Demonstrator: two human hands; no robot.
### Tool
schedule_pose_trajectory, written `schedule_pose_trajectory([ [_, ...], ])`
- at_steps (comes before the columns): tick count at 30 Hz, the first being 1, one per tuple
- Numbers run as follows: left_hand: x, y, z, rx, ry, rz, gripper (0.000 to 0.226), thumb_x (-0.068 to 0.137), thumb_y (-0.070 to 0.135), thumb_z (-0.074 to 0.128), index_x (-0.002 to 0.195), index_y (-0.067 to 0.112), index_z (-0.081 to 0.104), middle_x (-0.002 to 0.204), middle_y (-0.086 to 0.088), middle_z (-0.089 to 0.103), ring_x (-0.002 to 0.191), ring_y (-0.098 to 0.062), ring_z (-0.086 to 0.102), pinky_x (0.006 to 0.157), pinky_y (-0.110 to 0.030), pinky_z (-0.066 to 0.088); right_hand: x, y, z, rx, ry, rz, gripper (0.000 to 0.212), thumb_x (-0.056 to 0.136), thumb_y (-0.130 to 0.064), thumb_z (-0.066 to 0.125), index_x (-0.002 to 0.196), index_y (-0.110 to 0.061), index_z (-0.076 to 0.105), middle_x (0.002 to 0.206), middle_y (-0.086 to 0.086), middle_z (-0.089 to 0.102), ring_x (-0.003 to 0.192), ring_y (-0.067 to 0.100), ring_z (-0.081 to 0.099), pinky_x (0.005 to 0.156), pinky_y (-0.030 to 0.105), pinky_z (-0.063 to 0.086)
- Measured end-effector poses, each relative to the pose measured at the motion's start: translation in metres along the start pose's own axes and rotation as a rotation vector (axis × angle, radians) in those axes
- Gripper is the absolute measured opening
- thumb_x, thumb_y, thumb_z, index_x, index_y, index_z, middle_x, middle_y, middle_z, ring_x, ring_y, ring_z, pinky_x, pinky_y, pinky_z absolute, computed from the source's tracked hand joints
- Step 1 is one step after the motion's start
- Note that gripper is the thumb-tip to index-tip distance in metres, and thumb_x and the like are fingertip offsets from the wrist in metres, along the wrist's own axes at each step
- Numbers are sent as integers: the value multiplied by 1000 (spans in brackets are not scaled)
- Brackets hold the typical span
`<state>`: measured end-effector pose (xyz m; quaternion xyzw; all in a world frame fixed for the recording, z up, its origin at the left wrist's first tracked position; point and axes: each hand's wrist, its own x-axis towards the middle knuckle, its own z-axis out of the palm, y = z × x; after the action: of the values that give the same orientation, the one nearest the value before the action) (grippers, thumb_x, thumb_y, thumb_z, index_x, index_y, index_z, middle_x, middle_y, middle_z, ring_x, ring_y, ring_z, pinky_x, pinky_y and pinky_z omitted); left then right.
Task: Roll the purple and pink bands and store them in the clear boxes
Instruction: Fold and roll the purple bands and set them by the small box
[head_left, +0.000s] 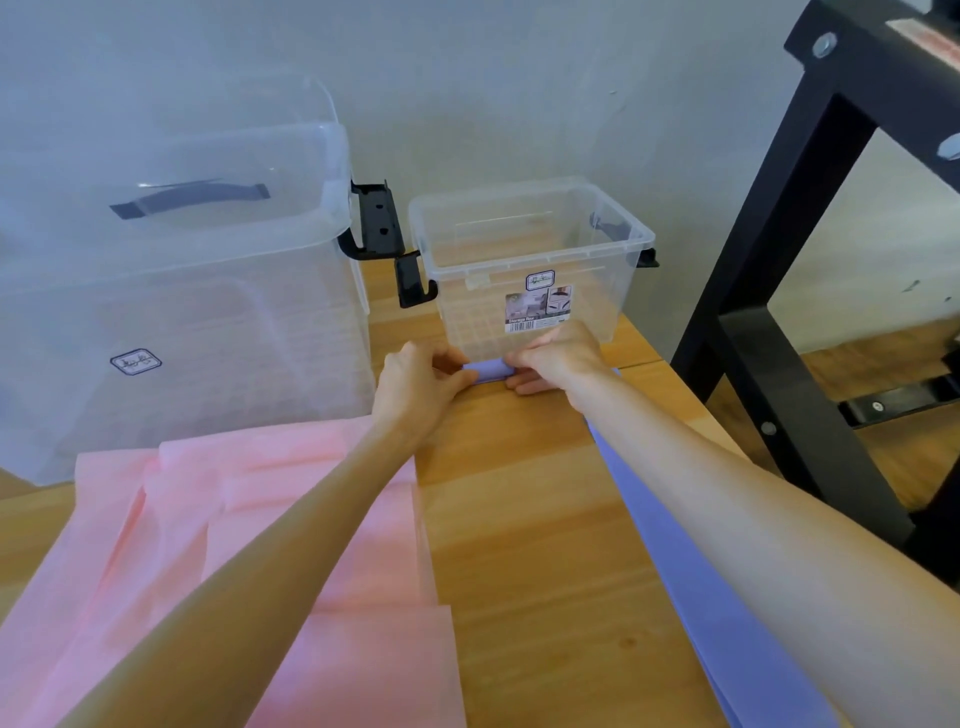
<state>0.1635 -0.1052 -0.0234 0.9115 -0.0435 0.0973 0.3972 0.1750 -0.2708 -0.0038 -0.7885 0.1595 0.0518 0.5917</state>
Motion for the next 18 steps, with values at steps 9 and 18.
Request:
schedule_pose_trajectory([
  [9,1,-6,1,-26,58,-26,18,82,30,79,84,18,66,77,7,65,77,-10,64,74,-34,56,-2,6,2,-64,48,-126,15,91,-11,70,88,3,70,75,17,68,56,23,65,53,27,59],
  [18,-4,-10,-6,-43,54,2,15,84,24,77,90,12,70,81,2,70,75,-6,65,66,-15,53,-19,-1,-8,-44,18,-130,11,93,-3,65,100,6,69,83,17,68,59,22,68,50,25,59],
])
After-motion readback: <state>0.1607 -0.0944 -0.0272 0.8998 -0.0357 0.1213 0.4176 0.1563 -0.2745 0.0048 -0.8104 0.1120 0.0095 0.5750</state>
